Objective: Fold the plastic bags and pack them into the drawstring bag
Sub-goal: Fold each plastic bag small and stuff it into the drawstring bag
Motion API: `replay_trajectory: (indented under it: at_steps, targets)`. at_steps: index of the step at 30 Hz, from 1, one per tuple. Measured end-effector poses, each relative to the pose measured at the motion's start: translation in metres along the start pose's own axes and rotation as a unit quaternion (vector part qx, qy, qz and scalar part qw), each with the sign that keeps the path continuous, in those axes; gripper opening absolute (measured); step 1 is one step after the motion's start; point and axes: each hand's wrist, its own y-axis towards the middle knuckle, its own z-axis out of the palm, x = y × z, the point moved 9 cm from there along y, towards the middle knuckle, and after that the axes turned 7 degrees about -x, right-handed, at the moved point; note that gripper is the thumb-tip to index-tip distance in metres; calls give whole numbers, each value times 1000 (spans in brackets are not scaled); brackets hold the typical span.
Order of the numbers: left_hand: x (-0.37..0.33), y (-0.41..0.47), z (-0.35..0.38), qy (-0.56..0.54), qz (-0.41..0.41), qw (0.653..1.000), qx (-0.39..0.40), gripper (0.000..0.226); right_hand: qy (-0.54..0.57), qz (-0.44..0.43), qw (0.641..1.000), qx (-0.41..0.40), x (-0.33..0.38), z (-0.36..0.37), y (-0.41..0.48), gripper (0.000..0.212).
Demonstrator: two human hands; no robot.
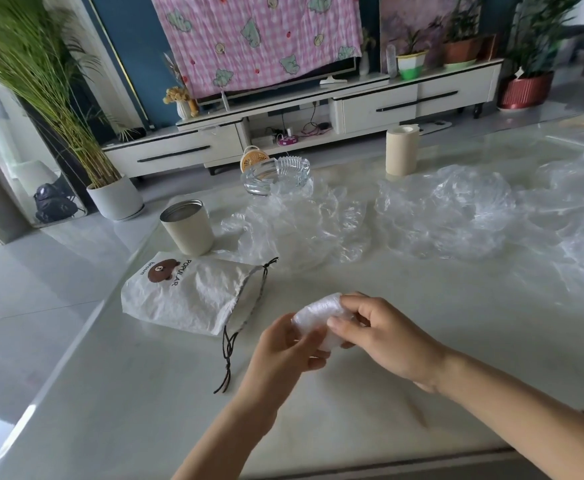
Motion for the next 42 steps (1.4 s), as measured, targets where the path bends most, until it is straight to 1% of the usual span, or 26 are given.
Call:
replay_trajectory:
  at_steps: [3, 5, 7, 9, 11, 12, 13, 14, 15, 16, 17, 18, 19, 20, 21, 23, 24, 25, 27, 30, 33, 35, 37, 39, 42]
  targets:
    - [-4, 2, -5, -3, 25, 999, -25, 20, 74, 31, 996, -27, -2, -5, 0, 8]
    - [-6, 2, -6, -13, 35, 999, -39, 21, 119, 61, 989, -67, -8, -9, 1, 2]
    - [-4, 3, -7, -26, 32, 998, -52, 19, 127, 91, 980, -121, -19, -16, 3, 15]
    - [-3, 6, -11, -33, 24, 997, -70, 18, 163, 128, 967, -146, -29, -19, 4, 29]
    - [-2, 7, -13, -23, 22, 997, -75, 18, 205, 152, 959, -125, -33, -15, 5, 37]
    - [-6, 6, -12, 0, 39, 996, -75, 16, 207, 154, 959, -115, -32, -14, 5, 37]
    - [-12, 5, -14, 58, 83, 991, -88, 13, 209, 153, 959, -111, -31, -14, 6, 34]
    - [-26, 1, -21, 145, 162, 968, -123, 12, 216, 152, 958, -113, -30, -15, 7, 29]
    - [-43, -4, -28, 228, 250, 926, -165, 12, 225, 153, 955, -118, -30, -16, 8, 26]
    - [-56, -10, -33, 293, 327, 875, -203, 15, 232, 155, 953, -122, -30, -17, 9, 25]
    - [-63, -11, -38, 344, 370, 831, -232, 25, 235, 157, 951, -123, -30, -18, 10, 25]
    - [-63, -6, -46, 383, 378, 804, -253, 36, 236, 158, 951, -125, -31, -19, 10, 25]
    - [-59, 3, -55, 419, 361, 788, -271, 45, 234, 157, 951, -126, -32, -20, 10, 24]
    - [-51, 14, -65, 452, 323, 783, -282, 52, 230, 155, 952, -127, -33, -20, 11, 24]
    - [-43, 23, -74, 478, 274, 786, -282, 59, 224, 152, 954, -127, -34, -20, 11, 23]
    - [-21, 38, -87, 502, 166, 809, -257, 71, 200, 144, 962, -119, -35, -19, 13, 23]
    - [-14, 41, -92, 507, 134, 813, -252, 73, 181, 135, 968, -110, -35, -17, 14, 23]
    - [-13, 43, -96, 511, 123, 812, -253, 71, 160, 125, 974, -101, -33, -15, 16, 22]
    - [-20, 44, -100, 513, 131, 808, -256, 62, 122, 95, 984, -85, -27, -12, 18, 21]
    - [-31, 41, -107, 487, 144, 823, -253, 52, 63, 23, 994, -82, -12, -13, 15, 17]
    - [-42, 35, -109, 445, 191, 838, -250, 45, 27, -36, 992, -114, -2, -14, 13, 11]
    - [-48, 29, -108, 403, 215, 856, -243, 46, -3, -69, 989, -132, 7, -5, 19, 12]
    - [-51, 26, -103, 361, 230, 874, -229, 47, -58, -115, 981, -144, 20, 11, 30, 13]
    - [-55, 22, -105, 314, 247, 890, -219, 42, -112, -166, 968, -151, 42, 34, 41, 10]
    - [-60, 13, -102, 243, 266, 913, -191, 42, -196, -253, 933, -167, 68, 64, 52, 7]
